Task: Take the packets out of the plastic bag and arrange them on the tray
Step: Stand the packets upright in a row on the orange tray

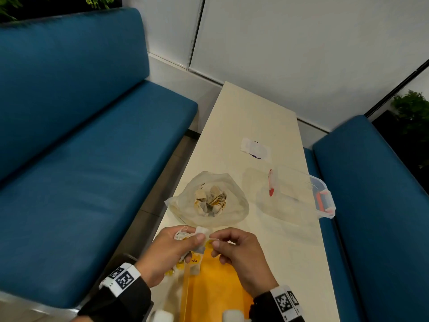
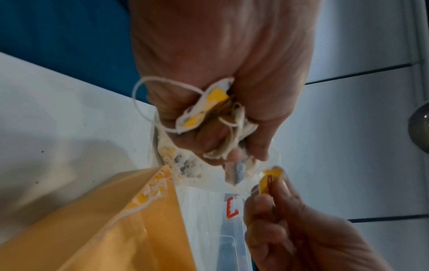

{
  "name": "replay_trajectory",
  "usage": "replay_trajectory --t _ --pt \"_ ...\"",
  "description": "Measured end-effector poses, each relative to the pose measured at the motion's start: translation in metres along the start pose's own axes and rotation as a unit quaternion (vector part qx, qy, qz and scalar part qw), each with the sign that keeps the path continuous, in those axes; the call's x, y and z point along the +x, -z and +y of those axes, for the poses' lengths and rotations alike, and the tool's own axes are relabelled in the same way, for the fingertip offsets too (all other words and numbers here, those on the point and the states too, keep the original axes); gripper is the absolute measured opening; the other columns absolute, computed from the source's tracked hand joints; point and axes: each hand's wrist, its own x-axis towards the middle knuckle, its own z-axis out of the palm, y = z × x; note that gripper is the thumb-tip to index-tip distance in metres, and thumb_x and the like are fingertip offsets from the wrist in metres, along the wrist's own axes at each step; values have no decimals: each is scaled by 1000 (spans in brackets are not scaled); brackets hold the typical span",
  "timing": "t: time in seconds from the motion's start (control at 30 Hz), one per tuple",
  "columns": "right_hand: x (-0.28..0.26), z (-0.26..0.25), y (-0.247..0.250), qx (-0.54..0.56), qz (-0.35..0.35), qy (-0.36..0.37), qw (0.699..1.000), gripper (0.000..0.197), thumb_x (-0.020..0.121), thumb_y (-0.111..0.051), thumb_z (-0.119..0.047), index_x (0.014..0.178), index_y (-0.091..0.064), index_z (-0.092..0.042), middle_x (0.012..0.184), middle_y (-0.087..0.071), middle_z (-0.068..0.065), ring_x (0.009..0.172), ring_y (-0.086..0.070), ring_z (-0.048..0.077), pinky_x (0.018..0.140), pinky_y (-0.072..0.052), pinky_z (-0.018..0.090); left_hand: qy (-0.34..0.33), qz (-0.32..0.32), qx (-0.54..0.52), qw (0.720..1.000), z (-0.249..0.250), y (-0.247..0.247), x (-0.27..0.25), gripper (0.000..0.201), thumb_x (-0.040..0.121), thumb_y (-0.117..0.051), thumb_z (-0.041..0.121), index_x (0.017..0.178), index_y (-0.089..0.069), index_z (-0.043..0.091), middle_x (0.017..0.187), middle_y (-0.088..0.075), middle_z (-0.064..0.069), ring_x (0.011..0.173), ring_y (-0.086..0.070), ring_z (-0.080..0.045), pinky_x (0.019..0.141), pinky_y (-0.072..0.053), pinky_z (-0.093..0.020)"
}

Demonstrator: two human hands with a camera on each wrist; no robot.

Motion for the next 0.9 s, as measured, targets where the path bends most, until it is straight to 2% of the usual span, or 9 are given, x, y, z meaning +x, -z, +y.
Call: replay_trajectory --t 0.1,0.23,0.3,0.37,0.53,0.63,0.77,0.83,0.9 --pt "5 1 -7 21 30 7 999 13 81 -74 6 91 -67 3 74 -66 17 59 -66 23 50 -47 28 7 -25 -36 999 2 -2 -3 18 92 -72 28 90 -77 10 78 -69 -11 61 -52 -18 59 -47 -27" --pt "7 4 -12 27 38 0 999 14 80 -75 7 86 -62 2 75 -65 17 60 -68 29 51 -50 31 0 -43 -31 999 5 -4 -6 8 87 -77 22 85 -78 15 77 -70 -12 59 -52 -16 59 -46 -25" --pt "7 6 -13 20 41 -3 999 15 80 -76 4 89 -64 1 77 -66 13 61 -68 28 50 -49 31 4 -35 -28 999 5 -4 -6 6 86 -78 20 82 -79 16 75 -69 -11 58 -52 -15 56 -45 -24" --pt "7 8 -12 14 37 -5 999 18 80 -77 2 95 -68 -2 77 -66 8 61 -67 25 49 -46 29 7 -35 -21 999 5 -4 -6 12 89 -76 21 88 -77 8 76 -69 -10 57 -52 -15 56 -45 -24" --pt "6 12 -10 49 0 -11 999 20 81 -74 5 100 -69 5 78 -66 19 65 -64 23 53 -48 28 13 -24 -34 999 2 -6 -5 14 93 -72 18 88 -75 5 73 -65 -9 56 -52 -13 54 -45 -23" --pt "5 17 -11 54 10 -6 998 16 82 -73 4 98 -69 4 76 -68 17 66 -63 22 53 -47 28 15 -18 -41 999 0 -8 -5 14 93 -71 18 89 -75 6 74 -66 -10 57 -53 -15 54 -45 -24" --pt "7 20 -9 13 43 24 999 9 84 -74 -1 88 -66 1 69 -69 12 66 -66 21 50 -45 27 22 18 -45 999 -4 -6 -3 11 91 -74 22 97 -78 13 77 -71 -12 57 -53 -15 55 -48 -25" --pt "11 24 -3 -1 41 18 999 10 86 -72 -1 88 -63 1 68 -70 14 65 -67 23 49 -44 26 31 50 -36 998 -9 0 -1 16 90 -75 26 102 -79 16 86 -73 -17 58 -55 -15 55 -48 -26" --pt "14 32 4 -31 24 1 999 9 88 -70 0 89 -61 2 67 -68 15 63 -68 24 48 -43 26 45 90 -29 995 -15 8 0 16 90 -76 28 102 -79 18 89 -75 -15 59 -56 -14 51 -47 -24"
